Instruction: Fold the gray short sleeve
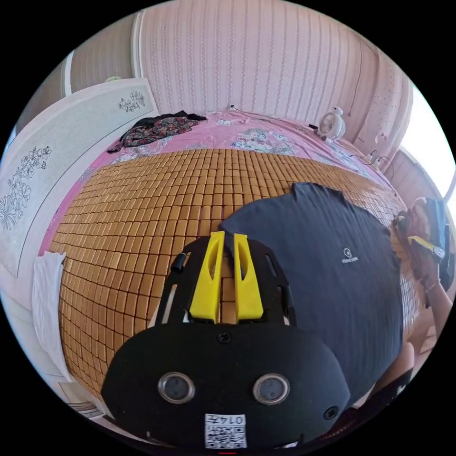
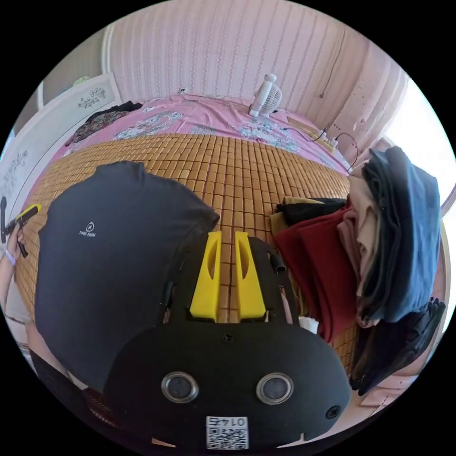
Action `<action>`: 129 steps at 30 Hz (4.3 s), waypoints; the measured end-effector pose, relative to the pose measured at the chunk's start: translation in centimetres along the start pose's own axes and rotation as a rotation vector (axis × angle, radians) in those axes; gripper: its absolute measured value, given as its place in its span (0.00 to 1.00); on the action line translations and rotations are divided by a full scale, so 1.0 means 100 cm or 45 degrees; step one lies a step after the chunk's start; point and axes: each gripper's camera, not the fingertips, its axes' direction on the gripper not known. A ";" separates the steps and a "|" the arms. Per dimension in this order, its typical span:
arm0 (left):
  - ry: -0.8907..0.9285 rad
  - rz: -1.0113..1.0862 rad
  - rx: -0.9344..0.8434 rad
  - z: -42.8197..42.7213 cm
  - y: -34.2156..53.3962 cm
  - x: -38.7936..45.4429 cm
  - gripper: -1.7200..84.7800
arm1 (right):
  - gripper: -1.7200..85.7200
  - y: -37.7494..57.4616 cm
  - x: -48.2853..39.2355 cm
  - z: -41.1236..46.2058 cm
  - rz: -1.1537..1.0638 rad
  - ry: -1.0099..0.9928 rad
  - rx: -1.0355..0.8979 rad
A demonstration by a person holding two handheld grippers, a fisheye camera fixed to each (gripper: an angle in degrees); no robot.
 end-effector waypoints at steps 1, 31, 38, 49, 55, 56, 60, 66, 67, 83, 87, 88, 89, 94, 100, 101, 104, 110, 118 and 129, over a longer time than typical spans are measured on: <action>0.090 0.028 0.015 -0.019 0.019 -0.001 0.07 | 0.08 0.033 -0.016 -0.027 -0.086 0.018 0.054; 0.463 -0.185 0.293 -0.127 0.248 -0.075 0.07 | 0.10 0.377 -0.260 -0.192 -0.457 -0.443 -0.070; 0.319 -0.148 0.162 -0.025 0.173 -0.098 0.07 | 0.10 0.309 -0.323 -0.152 -0.541 -0.505 -0.002; 0.403 -0.083 0.000 0.078 0.122 -0.113 0.08 | 0.11 0.112 -0.473 -0.013 -0.791 -0.719 0.001; 0.526 -0.061 0.010 0.093 0.112 -0.120 0.09 | 0.12 0.045 -0.608 0.054 -0.904 -0.748 0.031; 0.506 -0.043 0.003 0.096 0.112 -0.117 0.09 | 0.12 0.043 -0.631 0.063 -0.920 -0.699 0.061; 0.535 -0.054 -0.019 0.114 0.113 -0.111 0.09 | 0.12 0.048 -0.686 0.108 -0.998 -0.525 0.011; 0.458 0.056 -0.065 0.131 0.110 -0.086 0.09 | 0.11 0.064 -0.710 0.163 -1.028 -0.386 -0.094; 0.425 0.063 -0.082 0.136 0.110 -0.081 0.09 | 0.09 0.065 -0.706 0.168 -0.984 -0.357 -0.082; 0.477 0.384 0.109 0.126 0.119 -0.002 0.08 | 0.05 0.062 -0.488 0.161 -0.484 -0.468 0.067; 0.474 0.455 0.076 0.137 0.130 0.015 0.09 | 0.11 0.099 -0.381 0.161 -0.364 -0.481 0.037; 0.492 0.464 0.057 0.138 0.130 0.019 0.09 | 0.11 0.117 -0.343 0.157 -0.309 -0.495 0.014; 0.502 0.469 0.057 0.137 0.131 0.023 0.09 | 0.11 0.137 -0.304 0.151 -0.245 -0.496 -0.001; 0.556 0.503 0.049 0.133 0.141 0.050 0.09 | 0.10 0.225 -0.156 0.125 -0.030 -0.393 -0.067; 0.676 0.560 0.020 0.138 0.155 0.110 0.09 | 0.11 0.290 -0.005 0.134 0.259 -0.239 -0.144; 0.693 0.574 0.005 0.143 0.150 0.126 0.09 | 0.11 0.293 0.014 0.138 0.281 -0.243 -0.133; 0.715 0.637 -0.035 0.158 0.126 0.172 0.09 | 0.11 0.286 0.052 0.147 0.327 -0.336 -0.116; 0.748 0.902 0.094 0.175 0.057 0.295 0.08 | 0.12 0.264 0.109 0.165 0.408 -0.590 -0.014; 0.837 0.988 -0.254 0.264 -0.017 0.454 0.10 | 0.12 0.258 0.136 0.180 0.467 -0.539 -0.010; 0.688 0.910 -0.323 0.372 -0.043 0.573 0.12 | 0.06 0.254 0.156 0.167 0.499 -0.500 -0.020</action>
